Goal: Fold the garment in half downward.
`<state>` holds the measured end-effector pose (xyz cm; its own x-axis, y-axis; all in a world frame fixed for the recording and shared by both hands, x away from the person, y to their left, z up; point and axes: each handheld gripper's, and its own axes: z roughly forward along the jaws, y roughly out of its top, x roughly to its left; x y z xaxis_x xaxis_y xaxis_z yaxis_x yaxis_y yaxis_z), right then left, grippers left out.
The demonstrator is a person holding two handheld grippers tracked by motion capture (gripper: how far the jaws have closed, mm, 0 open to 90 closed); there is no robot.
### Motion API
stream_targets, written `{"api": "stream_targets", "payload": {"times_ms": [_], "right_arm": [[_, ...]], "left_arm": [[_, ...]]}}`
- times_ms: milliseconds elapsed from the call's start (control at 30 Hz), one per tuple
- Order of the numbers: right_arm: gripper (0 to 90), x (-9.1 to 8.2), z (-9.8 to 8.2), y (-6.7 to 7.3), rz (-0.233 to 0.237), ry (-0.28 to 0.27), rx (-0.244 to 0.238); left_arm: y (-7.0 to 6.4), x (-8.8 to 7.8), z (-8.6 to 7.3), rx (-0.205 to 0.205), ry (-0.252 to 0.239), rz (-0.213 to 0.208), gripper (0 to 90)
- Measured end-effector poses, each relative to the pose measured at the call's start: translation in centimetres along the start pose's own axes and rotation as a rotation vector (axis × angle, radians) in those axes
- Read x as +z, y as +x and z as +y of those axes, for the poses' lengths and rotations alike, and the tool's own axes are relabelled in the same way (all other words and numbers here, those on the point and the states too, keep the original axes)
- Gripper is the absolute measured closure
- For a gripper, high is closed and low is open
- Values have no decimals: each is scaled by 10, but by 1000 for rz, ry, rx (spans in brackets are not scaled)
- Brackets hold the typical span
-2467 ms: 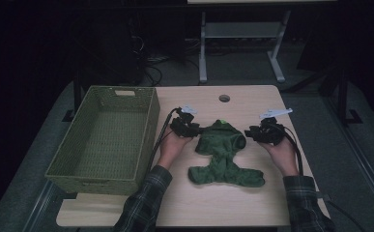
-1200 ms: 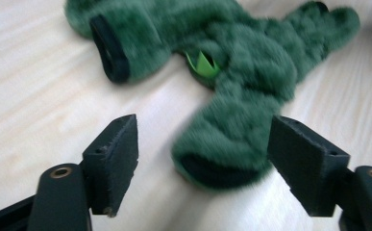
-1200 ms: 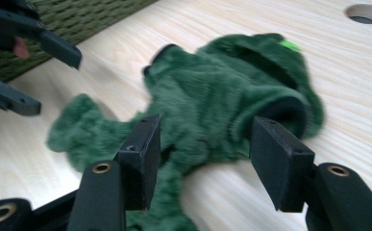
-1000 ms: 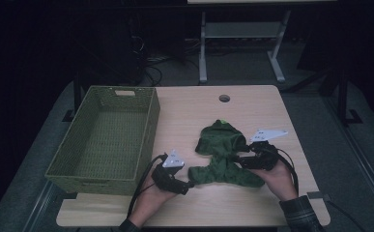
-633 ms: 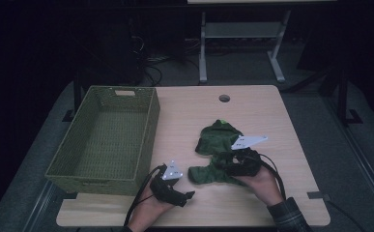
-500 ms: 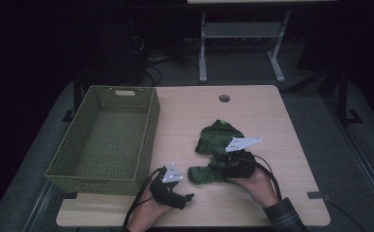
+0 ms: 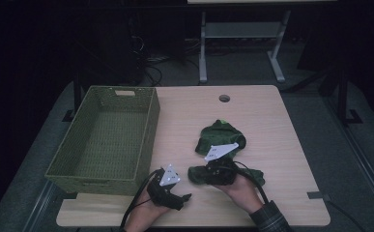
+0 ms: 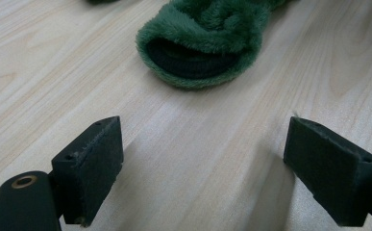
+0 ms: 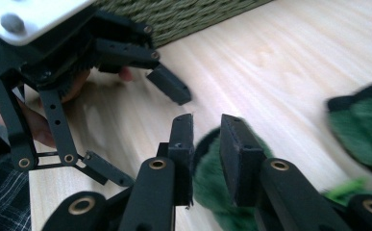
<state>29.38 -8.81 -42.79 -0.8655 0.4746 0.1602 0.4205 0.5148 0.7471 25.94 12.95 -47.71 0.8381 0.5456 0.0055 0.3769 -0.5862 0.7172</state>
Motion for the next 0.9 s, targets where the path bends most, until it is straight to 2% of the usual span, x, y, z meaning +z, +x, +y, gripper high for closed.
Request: {"api": "stream_targets", "payload": {"times_ms": [100,200,300,333,367,433,467,533,633,700,800,900], "right_arm": [[755,13,0,4,0,32,-18],[754,22,-3,6,-25,64,-29],[748,30,-6,5,-42,75,-36],[742,33,-7,5,-59,80,-49],[741,36,-9,6,-72,86,-43],[741,41,-12,6,-67,98,-39],[742,44,-13,7,-73,101,-55],[758,47,-14,11,-99,104,-81],[844,47,-16,13,-118,91,-77],[867,45,-16,12,-101,104,-84],[873,42,-18,8,-45,105,-54],[873,32,-15,9,13,72,-28]], "left_arm": [[0,0,0,-3,-2,1,128],[0,0,0,-4,-2,1,128],[0,0,0,1,3,2,128],[0,0,0,1,2,2,128],[0,0,0,-5,-3,1,128],[0,0,0,1,3,1,128],[0,0,0,1,2,0,128],[0,0,0,3,2,2,128],[0,0,0,-2,4,-2,128],[0,0,0,-1,4,0,128],[0,0,0,6,5,2,128],[0,0,0,-4,0,2,128]]}}
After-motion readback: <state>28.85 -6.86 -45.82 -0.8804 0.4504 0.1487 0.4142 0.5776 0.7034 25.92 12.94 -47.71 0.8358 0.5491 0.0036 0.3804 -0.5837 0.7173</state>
